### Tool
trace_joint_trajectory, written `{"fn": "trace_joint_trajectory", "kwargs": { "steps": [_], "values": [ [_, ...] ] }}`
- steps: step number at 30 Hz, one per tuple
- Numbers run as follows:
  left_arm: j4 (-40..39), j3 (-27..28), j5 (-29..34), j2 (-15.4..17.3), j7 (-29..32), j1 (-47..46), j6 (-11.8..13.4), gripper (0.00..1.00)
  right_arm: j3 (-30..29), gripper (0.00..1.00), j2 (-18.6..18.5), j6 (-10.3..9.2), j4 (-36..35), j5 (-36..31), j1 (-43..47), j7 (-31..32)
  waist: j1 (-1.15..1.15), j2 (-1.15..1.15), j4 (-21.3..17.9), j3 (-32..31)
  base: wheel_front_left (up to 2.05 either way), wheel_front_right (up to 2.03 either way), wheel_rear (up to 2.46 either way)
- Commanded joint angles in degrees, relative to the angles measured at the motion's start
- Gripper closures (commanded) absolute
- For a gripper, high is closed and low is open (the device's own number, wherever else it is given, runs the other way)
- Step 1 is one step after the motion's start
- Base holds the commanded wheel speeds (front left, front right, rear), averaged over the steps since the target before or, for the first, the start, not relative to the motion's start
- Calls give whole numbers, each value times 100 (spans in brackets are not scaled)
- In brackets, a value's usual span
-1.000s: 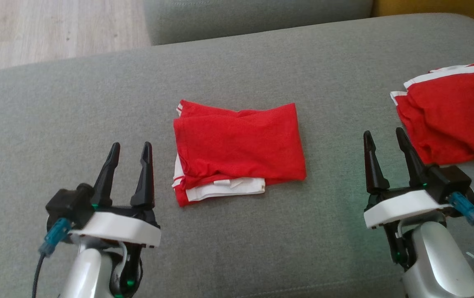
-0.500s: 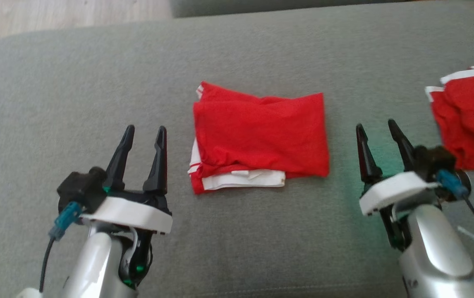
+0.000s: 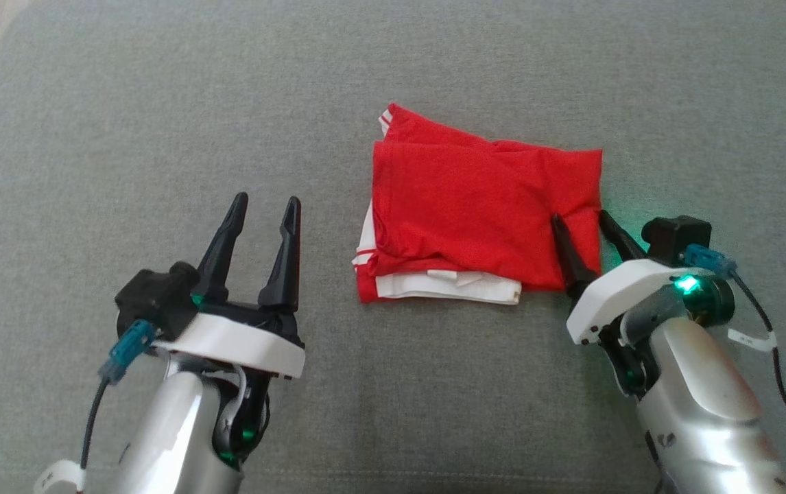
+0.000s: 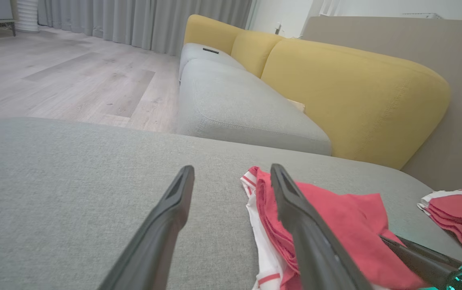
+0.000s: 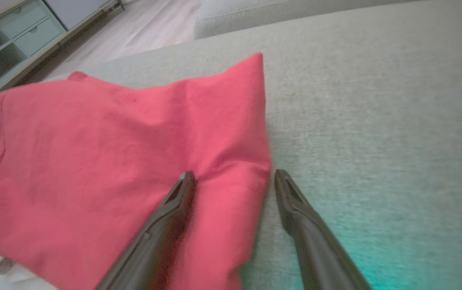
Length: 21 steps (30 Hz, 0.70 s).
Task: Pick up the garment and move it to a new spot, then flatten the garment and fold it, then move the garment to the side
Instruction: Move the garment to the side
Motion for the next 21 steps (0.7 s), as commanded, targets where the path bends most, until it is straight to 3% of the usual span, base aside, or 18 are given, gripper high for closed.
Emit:
{"fn": "trace_joint_trajectory", "kwargs": {
  "steps": [1, 5, 6, 7, 13, 21],
  "values": [
    [-154, 139, -40, 42, -45, -247, 32, 0, 192, 0, 51, -5, -43, 19, -142, 49, -1, 0, 47, 32, 0, 0, 0],
    [-142, 129, -45, 42, -45, -266, 49, 0, 419, 0, 51, -5, 250, 122, -239, 163, -1, 0, 67, 40, 0, 0, 0],
    [-134, 132, -36, 42, -45, -265, 51, 0, 470, 46, 51, -5, 308, 130, -271, 149, -1, 0, 57, 34, 0, 0, 0],
    [-121, 134, -15, 42, -45, -262, 46, 0, 530, 100, 51, -5, 359, 101, -309, 110, -1, 0, 39, 22, 0, 0, 0],
    [-65, 161, 76, 42, -45, -244, 4, 0, 628, 100, 16, -5, 547, -282, -515, -362, -1, 0, -156, -90, 0, 0, 0],
    [-69, 105, 238, 42, -45, -213, -87, 0, 1050, 100, -368, -5, 458, -1049, -773, -921, -1, 0, -821, -333, 0, 0, 0]
  ]
}}
